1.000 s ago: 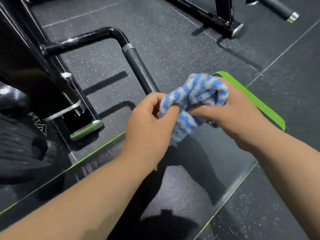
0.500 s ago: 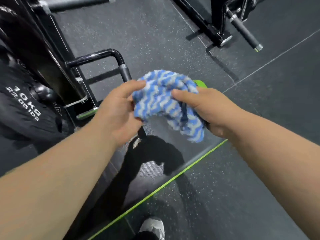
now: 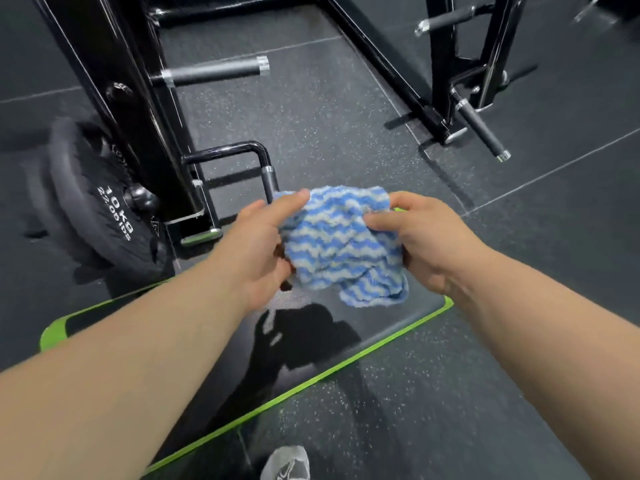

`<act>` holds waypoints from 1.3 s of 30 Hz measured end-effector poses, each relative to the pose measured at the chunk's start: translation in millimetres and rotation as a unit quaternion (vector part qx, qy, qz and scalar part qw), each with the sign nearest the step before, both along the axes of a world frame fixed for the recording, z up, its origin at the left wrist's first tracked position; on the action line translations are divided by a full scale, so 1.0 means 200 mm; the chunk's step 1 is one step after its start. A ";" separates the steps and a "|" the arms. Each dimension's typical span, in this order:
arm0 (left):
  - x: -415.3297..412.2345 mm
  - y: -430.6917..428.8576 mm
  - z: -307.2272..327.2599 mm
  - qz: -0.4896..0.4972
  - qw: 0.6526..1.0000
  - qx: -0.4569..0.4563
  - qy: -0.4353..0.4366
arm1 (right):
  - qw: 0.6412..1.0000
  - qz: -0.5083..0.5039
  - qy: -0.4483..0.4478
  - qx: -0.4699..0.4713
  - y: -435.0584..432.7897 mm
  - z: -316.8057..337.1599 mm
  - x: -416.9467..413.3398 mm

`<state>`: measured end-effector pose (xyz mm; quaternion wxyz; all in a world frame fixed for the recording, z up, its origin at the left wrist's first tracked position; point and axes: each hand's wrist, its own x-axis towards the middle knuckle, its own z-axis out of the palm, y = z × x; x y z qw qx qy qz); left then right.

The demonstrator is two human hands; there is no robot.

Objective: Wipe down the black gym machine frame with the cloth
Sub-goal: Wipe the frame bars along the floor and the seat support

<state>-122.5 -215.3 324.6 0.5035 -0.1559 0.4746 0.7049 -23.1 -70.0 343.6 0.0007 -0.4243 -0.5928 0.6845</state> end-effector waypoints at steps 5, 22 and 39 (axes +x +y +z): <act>0.13 0.16 0.12 -0.133 0.984 -0.097 0.070 | 0.998 -0.049 0.006 0.033 0.20 0.07 0.06; 0.50 1.60 0.15 -0.144 0.780 -0.320 0.518 | 0.933 0.195 -0.010 0.303 1.72 0.20 0.34; 0.48 2.90 0.13 -0.086 0.872 -0.219 0.429 | 0.998 0.048 0.020 0.033 2.92 0.04 0.37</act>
